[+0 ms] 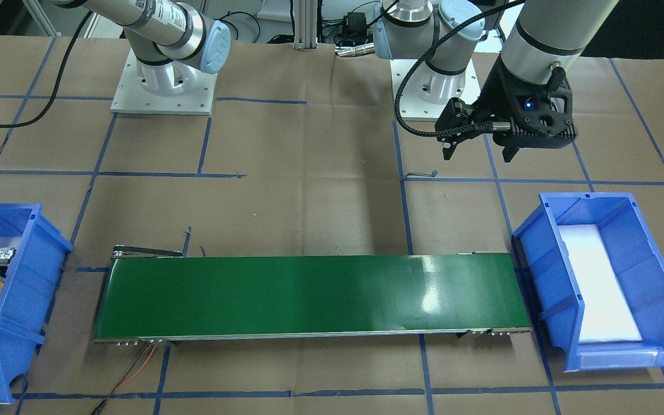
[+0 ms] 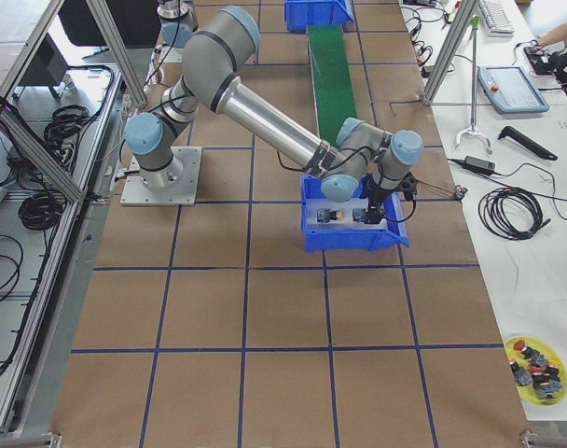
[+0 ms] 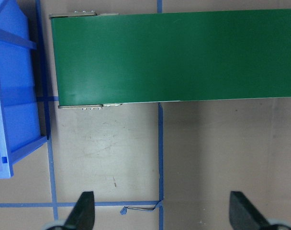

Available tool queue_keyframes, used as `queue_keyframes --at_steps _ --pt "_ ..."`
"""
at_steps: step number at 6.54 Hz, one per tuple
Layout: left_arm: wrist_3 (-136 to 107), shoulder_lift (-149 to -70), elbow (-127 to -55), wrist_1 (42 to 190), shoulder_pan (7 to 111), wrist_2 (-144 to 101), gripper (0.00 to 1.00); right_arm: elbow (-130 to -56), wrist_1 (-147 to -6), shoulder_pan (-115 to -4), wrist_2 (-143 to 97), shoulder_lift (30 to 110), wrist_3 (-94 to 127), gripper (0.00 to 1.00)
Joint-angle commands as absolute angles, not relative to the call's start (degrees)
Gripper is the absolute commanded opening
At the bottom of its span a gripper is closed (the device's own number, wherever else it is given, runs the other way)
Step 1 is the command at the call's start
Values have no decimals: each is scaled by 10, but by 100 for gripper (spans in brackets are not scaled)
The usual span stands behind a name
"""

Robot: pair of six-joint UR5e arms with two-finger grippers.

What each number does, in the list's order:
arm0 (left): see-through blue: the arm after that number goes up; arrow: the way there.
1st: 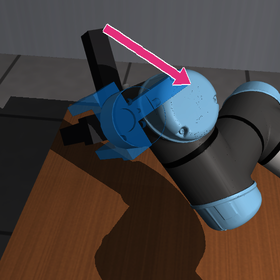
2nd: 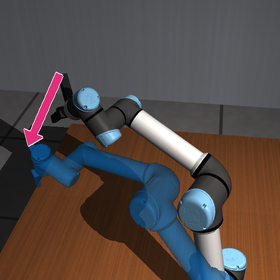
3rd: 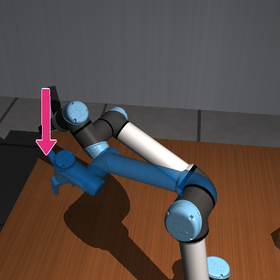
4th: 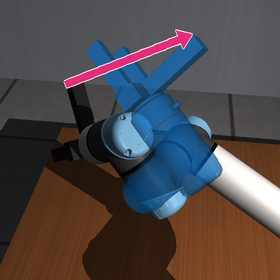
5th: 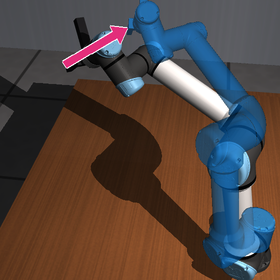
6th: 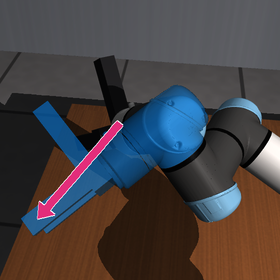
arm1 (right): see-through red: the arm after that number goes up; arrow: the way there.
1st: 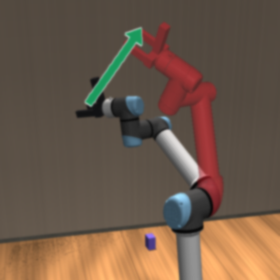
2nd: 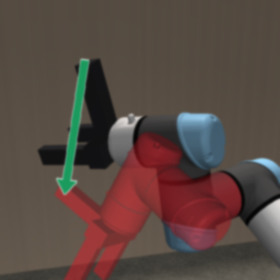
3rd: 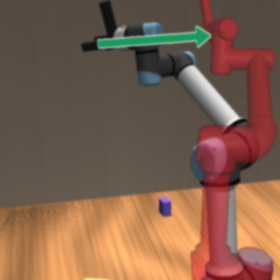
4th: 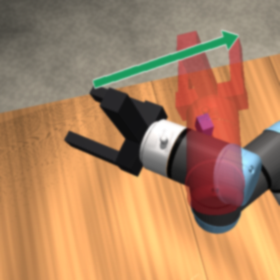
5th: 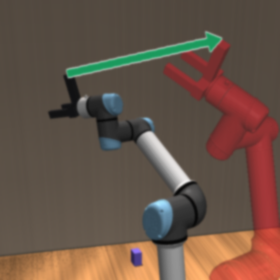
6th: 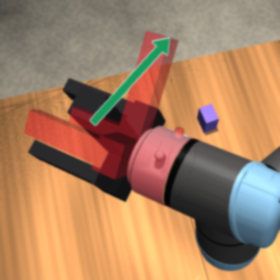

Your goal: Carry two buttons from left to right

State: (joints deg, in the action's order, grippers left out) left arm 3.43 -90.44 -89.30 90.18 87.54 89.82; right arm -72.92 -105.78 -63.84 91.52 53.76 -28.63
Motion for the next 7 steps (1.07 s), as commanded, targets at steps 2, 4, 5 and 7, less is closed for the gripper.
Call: queue_keyframes --at_steps 2,4,5,7 --pt "34 -904 -892 902 875 898 100 -686 -1028 -639 912 621 -280 99" --pt "34 -904 -892 902 875 898 100 -691 -1023 -664 924 680 -274 100" --pt "34 -904 -892 902 875 898 100 -731 -1011 -710 925 721 -261 100" --pt "34 -904 -892 902 875 898 100 -838 -983 -817 917 839 -100 100"
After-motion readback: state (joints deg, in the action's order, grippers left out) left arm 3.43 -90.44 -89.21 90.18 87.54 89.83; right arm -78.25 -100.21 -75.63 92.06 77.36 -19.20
